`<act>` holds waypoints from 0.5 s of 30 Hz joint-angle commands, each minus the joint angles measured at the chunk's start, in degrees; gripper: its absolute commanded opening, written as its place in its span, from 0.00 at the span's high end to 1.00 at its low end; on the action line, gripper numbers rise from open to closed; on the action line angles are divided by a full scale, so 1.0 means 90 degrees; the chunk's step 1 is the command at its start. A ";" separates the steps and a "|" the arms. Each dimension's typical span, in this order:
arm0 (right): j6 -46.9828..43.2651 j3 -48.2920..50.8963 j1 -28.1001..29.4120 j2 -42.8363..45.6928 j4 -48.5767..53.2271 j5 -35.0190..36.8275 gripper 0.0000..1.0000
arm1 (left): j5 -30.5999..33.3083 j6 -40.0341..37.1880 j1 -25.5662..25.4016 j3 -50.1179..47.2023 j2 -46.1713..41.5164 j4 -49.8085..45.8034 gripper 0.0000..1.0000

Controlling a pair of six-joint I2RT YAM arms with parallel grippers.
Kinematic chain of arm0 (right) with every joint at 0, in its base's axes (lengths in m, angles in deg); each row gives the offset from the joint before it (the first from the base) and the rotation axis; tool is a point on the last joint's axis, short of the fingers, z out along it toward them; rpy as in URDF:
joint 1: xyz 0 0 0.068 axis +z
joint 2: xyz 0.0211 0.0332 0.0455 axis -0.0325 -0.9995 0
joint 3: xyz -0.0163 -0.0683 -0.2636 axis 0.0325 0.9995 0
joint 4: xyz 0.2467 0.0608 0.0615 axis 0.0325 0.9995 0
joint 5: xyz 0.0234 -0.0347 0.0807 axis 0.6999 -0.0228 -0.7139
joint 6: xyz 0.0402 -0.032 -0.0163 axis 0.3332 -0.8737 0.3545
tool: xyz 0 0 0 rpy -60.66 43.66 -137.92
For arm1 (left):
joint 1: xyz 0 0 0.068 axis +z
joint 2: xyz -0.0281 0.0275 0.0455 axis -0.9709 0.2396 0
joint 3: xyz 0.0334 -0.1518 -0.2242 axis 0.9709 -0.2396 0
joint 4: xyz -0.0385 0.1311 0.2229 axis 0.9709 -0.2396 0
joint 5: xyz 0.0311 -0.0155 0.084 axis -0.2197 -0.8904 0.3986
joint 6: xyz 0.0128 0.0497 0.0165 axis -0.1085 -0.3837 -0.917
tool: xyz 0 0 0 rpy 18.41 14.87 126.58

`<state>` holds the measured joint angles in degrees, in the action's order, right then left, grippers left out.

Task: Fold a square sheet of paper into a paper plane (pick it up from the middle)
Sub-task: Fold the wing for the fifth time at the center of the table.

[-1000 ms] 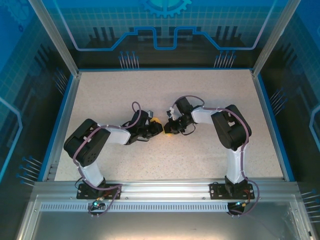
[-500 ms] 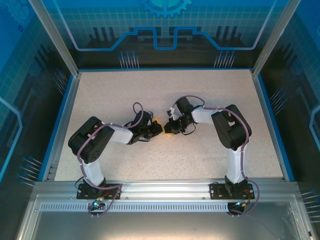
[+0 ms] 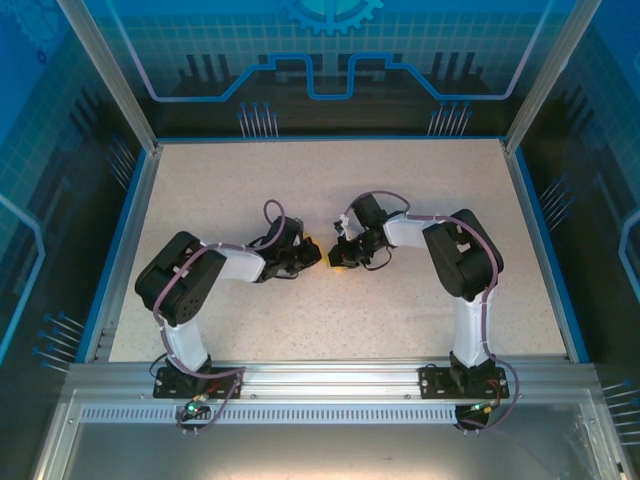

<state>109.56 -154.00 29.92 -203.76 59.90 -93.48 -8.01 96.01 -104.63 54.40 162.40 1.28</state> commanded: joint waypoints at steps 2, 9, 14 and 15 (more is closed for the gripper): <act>-0.0147 0.0410 -0.0080 -0.0468 0.0758 0.0827 0.92 | 0.0369 -0.0528 0.0475 0.0118 -0.0008 -0.0490 0.91; -0.0143 0.0406 -0.0087 -0.0478 0.0753 0.0828 0.92 | 0.0229 -0.0861 0.0903 0.0145 0.0085 -0.0552 0.91; -0.0152 0.0430 -0.0080 -0.0478 0.0753 0.0841 0.92 | 0.0116 -0.1116 0.1203 0.0189 0.0127 -0.0642 0.90; -0.0154 0.0430 -0.0080 -0.0478 0.0753 0.0836 0.92 | 0.0126 -0.1146 0.1257 0.0197 0.0124 -0.0669 0.90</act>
<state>109.54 -153.74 29.87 -203.73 59.57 -93.67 -9.60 89.08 -95.97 55.28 162.40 -1.25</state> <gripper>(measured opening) 0.084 0.097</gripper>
